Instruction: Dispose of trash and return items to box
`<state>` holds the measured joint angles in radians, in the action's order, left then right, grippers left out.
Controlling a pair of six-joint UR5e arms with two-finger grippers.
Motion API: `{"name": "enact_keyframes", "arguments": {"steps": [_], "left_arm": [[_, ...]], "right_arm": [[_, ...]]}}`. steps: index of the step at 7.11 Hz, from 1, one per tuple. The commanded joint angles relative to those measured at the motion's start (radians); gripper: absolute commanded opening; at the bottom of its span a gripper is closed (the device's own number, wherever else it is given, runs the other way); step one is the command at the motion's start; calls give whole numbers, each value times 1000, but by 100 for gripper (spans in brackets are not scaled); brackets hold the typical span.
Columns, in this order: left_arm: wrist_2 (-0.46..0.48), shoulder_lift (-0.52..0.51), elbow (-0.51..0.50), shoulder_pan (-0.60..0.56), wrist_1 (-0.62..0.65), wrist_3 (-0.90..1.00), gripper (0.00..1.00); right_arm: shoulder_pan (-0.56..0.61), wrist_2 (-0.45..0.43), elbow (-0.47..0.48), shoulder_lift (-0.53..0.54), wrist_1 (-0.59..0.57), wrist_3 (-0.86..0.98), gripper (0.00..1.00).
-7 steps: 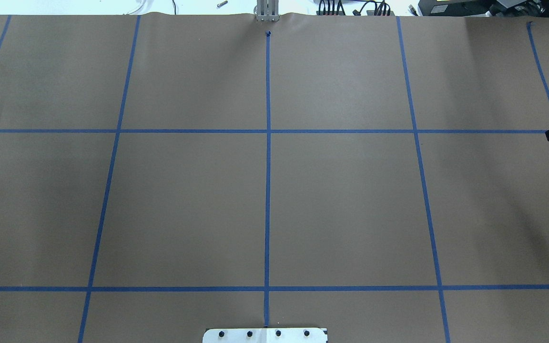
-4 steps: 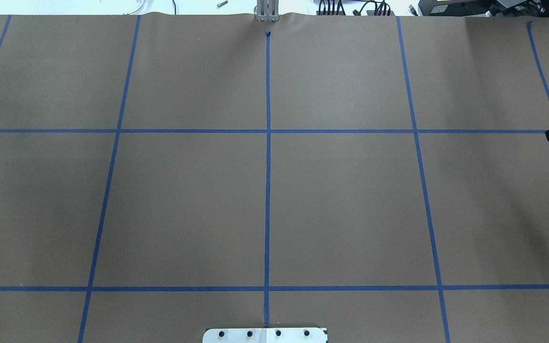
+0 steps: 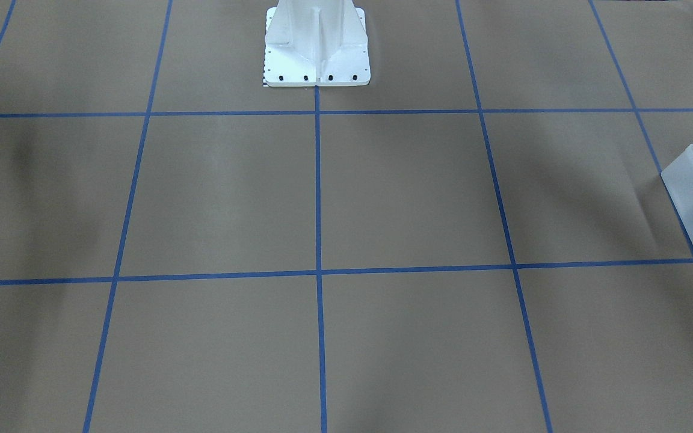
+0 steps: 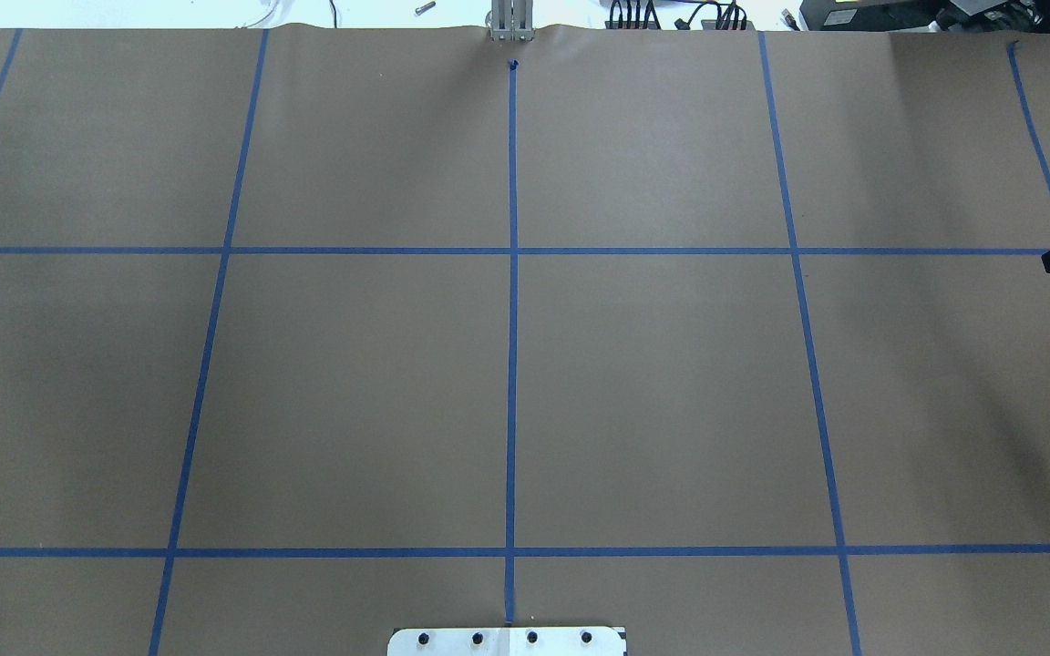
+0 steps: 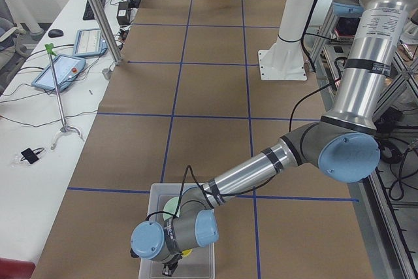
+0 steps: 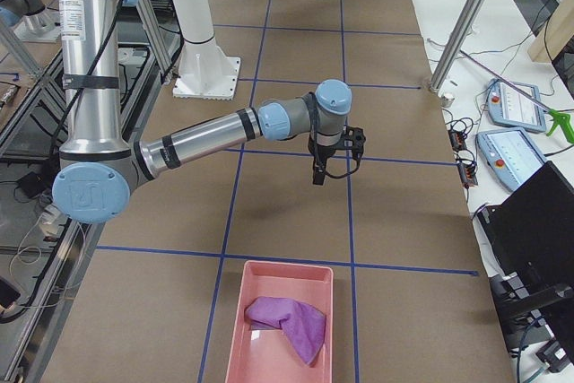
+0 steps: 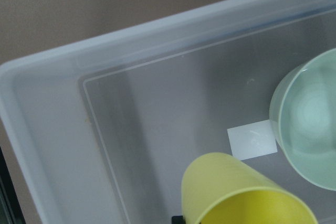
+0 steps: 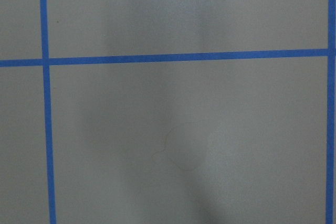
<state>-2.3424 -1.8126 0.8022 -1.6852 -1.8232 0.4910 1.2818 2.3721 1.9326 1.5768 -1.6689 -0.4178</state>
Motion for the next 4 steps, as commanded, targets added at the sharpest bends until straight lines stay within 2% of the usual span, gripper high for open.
{"name": "enact_keyframes", "arguments": {"steps": [1,2,3,4], "left_arm": [[0,-4,-8,4,1,0,45],[0,-10,-3,4,1,1,66],[0,-33,3,4,2,3,83],[0,-54,17,-10,13,3,87]], "right_arm": [[-1,-1,-1,0,0,1,100],[-1,1,-1,-1,0,1,100],[-1,1,-1,-1,0,-1,100],[-1,1,0,-1,0,-1,100]]}}
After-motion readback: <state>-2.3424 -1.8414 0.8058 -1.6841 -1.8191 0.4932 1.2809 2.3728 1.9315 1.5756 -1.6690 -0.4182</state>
